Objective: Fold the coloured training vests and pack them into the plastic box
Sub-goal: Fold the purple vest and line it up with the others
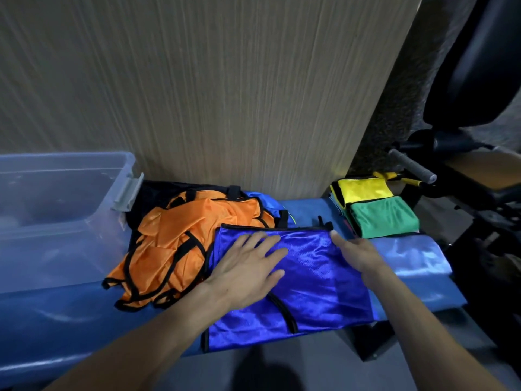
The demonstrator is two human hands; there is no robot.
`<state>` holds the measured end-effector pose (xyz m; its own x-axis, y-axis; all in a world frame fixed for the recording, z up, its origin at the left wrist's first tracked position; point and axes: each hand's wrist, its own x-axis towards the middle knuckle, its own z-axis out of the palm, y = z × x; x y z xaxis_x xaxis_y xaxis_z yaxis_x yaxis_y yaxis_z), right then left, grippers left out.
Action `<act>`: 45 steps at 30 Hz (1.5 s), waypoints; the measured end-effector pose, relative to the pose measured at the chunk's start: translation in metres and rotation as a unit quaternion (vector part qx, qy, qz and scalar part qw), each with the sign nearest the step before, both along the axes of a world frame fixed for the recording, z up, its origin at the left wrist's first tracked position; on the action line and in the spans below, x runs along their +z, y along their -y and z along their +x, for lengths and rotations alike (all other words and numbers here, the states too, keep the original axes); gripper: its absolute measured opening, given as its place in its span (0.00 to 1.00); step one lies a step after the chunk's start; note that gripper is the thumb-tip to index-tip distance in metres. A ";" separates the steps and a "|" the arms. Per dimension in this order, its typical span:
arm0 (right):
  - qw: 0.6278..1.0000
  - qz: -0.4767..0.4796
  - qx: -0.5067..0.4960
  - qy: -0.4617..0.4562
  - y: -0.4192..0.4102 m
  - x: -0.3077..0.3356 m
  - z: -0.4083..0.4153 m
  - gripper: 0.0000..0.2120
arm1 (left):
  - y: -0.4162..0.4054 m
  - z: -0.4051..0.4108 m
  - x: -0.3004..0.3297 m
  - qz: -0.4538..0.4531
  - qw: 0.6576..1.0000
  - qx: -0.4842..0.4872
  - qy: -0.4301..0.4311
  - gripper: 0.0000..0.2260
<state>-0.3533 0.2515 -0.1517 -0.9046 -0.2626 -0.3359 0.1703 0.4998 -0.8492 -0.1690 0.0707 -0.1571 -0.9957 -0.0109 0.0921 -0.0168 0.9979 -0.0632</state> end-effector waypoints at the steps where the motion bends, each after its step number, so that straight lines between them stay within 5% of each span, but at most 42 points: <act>1: 1.000 0.006 -0.005 -0.028 0.004 -0.003 -0.001 0.21 | 0.003 -0.001 -0.006 0.001 0.999 0.006 0.034 0.27; 6: 0.996 0.011 -0.038 -0.084 0.014 -0.011 0.003 0.14 | 0.010 -0.001 -0.008 0.002 0.990 0.030 0.138 0.31; 12: 0.999 0.021 -0.008 -0.030 0.008 -0.007 0.003 0.20 | -0.008 -0.020 -0.003 -0.021 0.999 -0.033 -0.025 0.27; 16: 0.999 0.009 0.029 0.034 0.000 0.005 0.005 0.18 | -0.004 -0.024 -0.021 -0.012 0.995 -0.031 0.091 0.32; 20: 0.994 -0.024 0.068 0.077 -0.010 0.020 0.014 0.10 | -0.003 -0.025 -0.024 -0.001 0.993 -0.018 0.118 0.36; 27: 0.985 -0.120 0.066 0.108 -0.017 0.045 0.028 0.26 | -0.002 -0.021 -0.014 0.021 0.998 -0.035 0.049 0.36; 30: 0.980 -0.149 0.100 0.088 -0.016 0.061 0.040 0.20 | 0.005 -0.017 -0.004 0.116 0.991 -0.043 -0.047 0.27; 33: 0.980 -0.138 0.138 0.031 -0.003 0.072 0.058 0.19 | 0.014 -0.011 0.012 0.313 0.940 0.009 -0.133 0.13; 36: 0.974 -0.049 0.206 -0.075 0.026 0.066 0.087 0.34 | 0.023 -0.001 0.031 0.595 0.785 0.126 -0.117 0.10; 38: 0.943 0.039 0.287 -0.164 0.047 0.057 0.113 0.41 | 0.027 0.012 0.038 0.689 0.701 0.162 -0.088 0.12; 42: 0.874 0.131 0.378 -0.276 0.072 0.029 0.159 0.31 | 0.034 0.027 0.029 0.713 0.669 0.201 -0.055 0.14; 45: 0.856 0.113 0.403 -0.304 0.073 0.009 0.166 0.33 | 0.041 0.024 0.015 0.674 0.685 0.264 -0.087 0.16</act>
<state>-0.1872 0.1783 -0.1430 -0.4860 -0.8739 0.0084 -0.7467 0.4103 -0.5235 -0.1454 0.0300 -0.1417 -0.7956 -0.5567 -0.2388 -0.2877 0.0004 0.9577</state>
